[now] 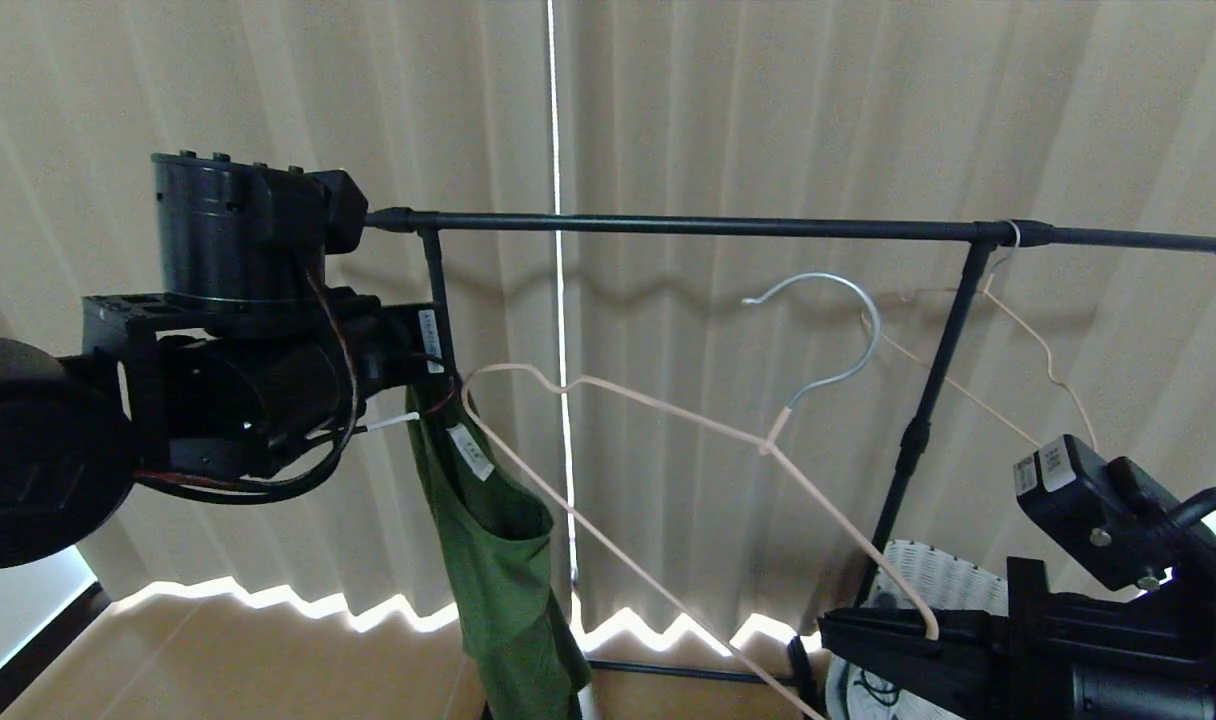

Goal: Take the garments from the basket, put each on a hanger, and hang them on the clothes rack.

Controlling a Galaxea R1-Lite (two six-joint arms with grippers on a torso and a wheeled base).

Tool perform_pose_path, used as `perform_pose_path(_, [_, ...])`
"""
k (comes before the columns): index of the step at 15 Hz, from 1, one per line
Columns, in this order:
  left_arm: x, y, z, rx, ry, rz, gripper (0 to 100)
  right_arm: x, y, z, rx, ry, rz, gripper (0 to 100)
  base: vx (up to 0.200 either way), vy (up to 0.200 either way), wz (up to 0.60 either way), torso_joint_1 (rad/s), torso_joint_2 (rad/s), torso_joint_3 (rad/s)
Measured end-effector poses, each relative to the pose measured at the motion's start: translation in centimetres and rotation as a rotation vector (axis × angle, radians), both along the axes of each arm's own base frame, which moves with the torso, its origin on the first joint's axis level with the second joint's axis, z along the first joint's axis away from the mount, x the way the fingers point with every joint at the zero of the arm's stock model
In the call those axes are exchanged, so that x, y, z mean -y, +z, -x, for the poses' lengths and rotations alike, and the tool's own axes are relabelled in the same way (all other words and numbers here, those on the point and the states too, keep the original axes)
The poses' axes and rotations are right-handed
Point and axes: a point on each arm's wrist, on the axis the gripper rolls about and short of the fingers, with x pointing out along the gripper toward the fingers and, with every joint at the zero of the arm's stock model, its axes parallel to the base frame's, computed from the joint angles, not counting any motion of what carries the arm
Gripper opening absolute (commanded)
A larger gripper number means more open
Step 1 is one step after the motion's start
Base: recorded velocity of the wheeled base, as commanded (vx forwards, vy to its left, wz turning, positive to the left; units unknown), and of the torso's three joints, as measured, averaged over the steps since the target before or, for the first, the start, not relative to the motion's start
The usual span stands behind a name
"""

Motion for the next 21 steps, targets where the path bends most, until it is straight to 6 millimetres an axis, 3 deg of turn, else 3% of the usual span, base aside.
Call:
perform_pose_path(10, [1.6, -0.5, 0.3, -0.009, -0.044, -0.008, 0, -1.6, -0.2, -0.9, -0.024, 0.022, 0.019, 0, 0.000, 0.000, 0.00, 0.000, 0.00, 0.000])
perform_pose_path(21, [0.6, 0.3, 1.4, -0.045, -0.008, -0.053, 0, -4.2, -1.4, -4.1, -0.112, -0.088, 0.012, 0, 0.000, 0.000, 0.00, 0.000, 0.00, 0.000])
